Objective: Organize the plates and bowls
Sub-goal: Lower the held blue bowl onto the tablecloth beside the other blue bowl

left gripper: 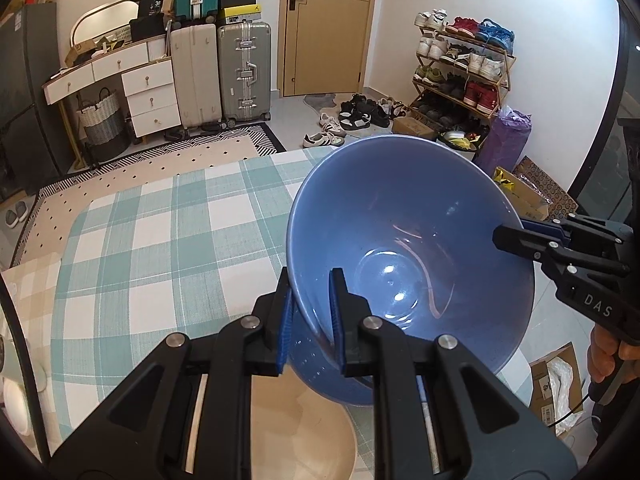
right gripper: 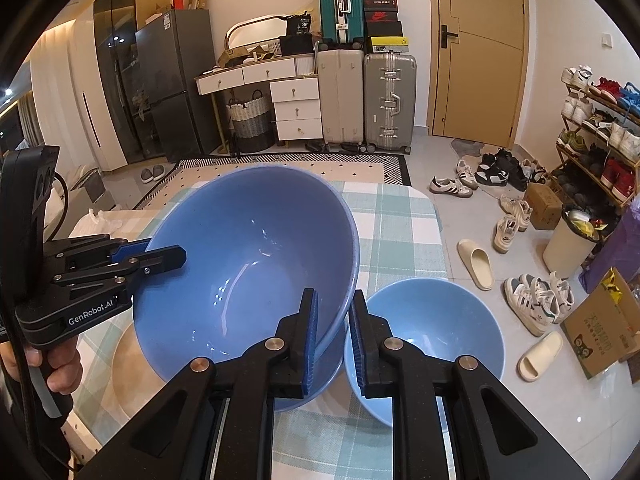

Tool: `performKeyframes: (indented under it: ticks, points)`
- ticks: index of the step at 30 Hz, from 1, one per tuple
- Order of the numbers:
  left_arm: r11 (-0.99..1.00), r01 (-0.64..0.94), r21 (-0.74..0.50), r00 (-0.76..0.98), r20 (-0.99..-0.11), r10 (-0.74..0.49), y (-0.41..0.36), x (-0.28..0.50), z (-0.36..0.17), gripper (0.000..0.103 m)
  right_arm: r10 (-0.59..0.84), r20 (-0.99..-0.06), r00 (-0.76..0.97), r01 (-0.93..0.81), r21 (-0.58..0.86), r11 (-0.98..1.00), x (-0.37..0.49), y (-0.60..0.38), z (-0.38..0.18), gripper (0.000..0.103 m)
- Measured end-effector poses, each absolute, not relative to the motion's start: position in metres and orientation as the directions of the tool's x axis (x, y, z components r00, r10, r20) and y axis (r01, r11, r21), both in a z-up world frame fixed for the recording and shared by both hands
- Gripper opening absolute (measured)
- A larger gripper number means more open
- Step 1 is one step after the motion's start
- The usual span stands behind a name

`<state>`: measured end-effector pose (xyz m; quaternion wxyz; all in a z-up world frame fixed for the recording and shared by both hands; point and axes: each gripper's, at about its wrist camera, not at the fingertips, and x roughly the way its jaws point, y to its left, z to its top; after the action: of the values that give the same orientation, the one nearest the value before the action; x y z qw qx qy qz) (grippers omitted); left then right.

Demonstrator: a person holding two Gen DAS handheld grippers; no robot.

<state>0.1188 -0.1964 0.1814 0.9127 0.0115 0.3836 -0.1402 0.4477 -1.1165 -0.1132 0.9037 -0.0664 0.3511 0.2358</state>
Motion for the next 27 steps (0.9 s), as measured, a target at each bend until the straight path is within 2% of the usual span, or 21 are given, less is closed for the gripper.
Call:
performKeyframes:
  ticks: [27]
  points:
    - [0.967,0.240,-0.084,0.623,-0.751,-0.219,-0.169,0.146,0.118,0.013,0.369,-0.720,0.588,-0.497,0.039,0.867,0.461,-1.101,-0.151,0.016]
